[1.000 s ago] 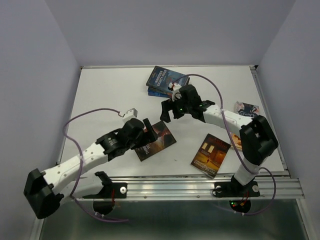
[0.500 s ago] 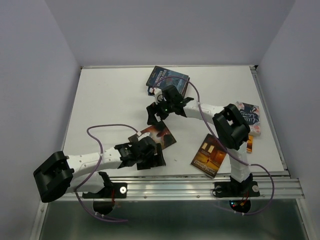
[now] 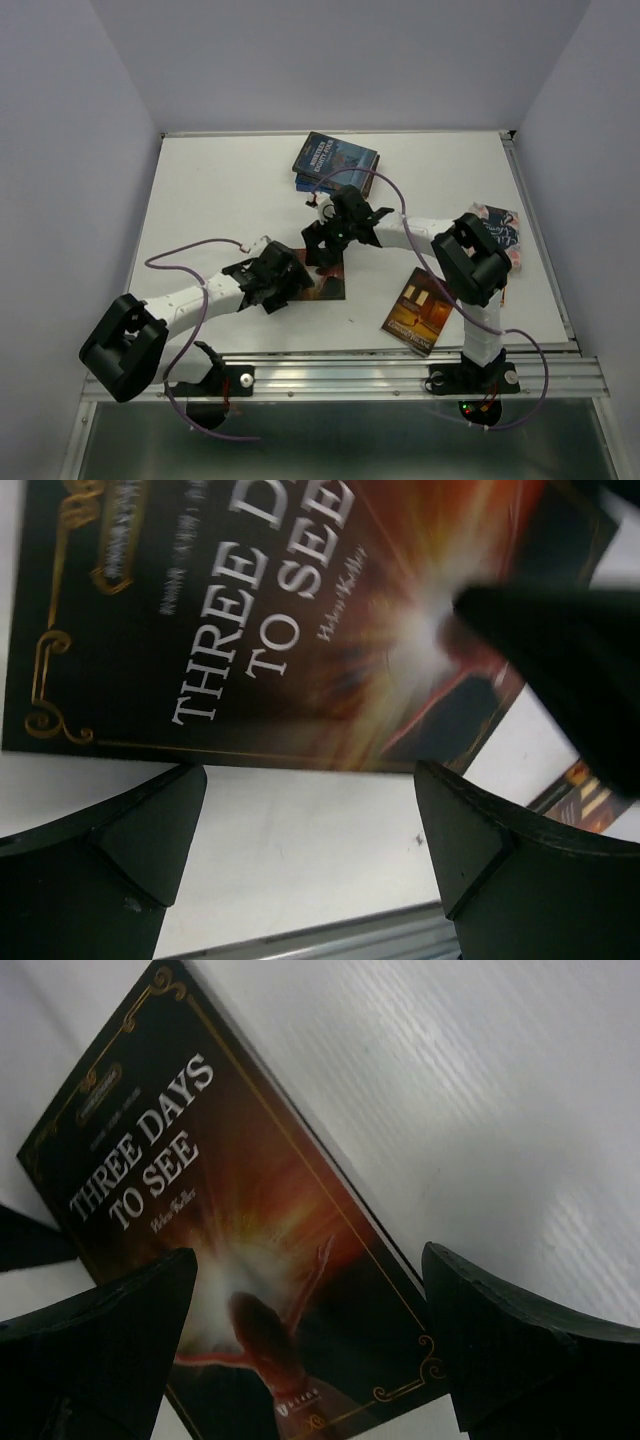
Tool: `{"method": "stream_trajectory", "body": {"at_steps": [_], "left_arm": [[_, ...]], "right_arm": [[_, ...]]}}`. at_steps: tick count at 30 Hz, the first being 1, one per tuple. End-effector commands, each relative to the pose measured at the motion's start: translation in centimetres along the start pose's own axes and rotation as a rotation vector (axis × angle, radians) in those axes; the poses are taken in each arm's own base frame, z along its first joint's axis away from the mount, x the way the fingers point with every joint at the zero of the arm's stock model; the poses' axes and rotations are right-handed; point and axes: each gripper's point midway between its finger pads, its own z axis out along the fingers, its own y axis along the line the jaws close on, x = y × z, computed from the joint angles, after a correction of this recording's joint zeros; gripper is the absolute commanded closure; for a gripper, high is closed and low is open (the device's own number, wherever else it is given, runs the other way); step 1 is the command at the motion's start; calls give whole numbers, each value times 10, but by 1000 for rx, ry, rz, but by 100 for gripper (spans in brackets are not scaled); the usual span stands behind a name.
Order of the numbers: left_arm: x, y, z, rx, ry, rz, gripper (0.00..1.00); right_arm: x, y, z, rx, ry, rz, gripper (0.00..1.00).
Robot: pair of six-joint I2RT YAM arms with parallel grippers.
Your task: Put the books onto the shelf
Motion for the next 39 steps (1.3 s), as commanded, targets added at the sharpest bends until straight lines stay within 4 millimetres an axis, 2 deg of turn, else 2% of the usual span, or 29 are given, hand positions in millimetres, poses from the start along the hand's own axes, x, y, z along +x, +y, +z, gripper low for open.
{"method": "stream_trajectory", "body": {"at_steps": [1, 2, 7, 11, 17, 23, 30, 33, 36, 39], "left_arm": [[-43, 37, 7, -194, -160, -18, 1], [-51, 32, 9, -194, -174, -13, 1], [-77, 25, 19, -187, -195, -27, 1], [-73, 19, 31, -166, -156, 0, 1], [-60, 29, 41, -178, -106, -9, 3], [-62, 27, 42, -181, -108, -4, 3], [-62, 27, 47, -201, -95, 2, 3], [-63, 25, 47, -200, -98, -2, 3], [-65, 22, 47, -195, -103, -6, 3], [-66, 21, 47, -197, -104, -13, 3]], "right_arm": [[14, 8, -26, 62, 18, 120, 0], [21, 13, -29, 51, 28, 156, 1], [11, 22, -44, 47, -9, 193, 2], [-1, 24, -44, 52, -36, 236, 4], [-27, 40, -52, -19, -94, 241, 7], [-36, 41, -58, -4, -122, 267, 8], [-44, 40, -64, 12, -146, 256, 12], [-46, 43, -68, 6, -153, 249, 22], [-41, 46, -66, -11, -135, 268, 30], [-26, 44, -59, -8, -88, 304, 35]]}}
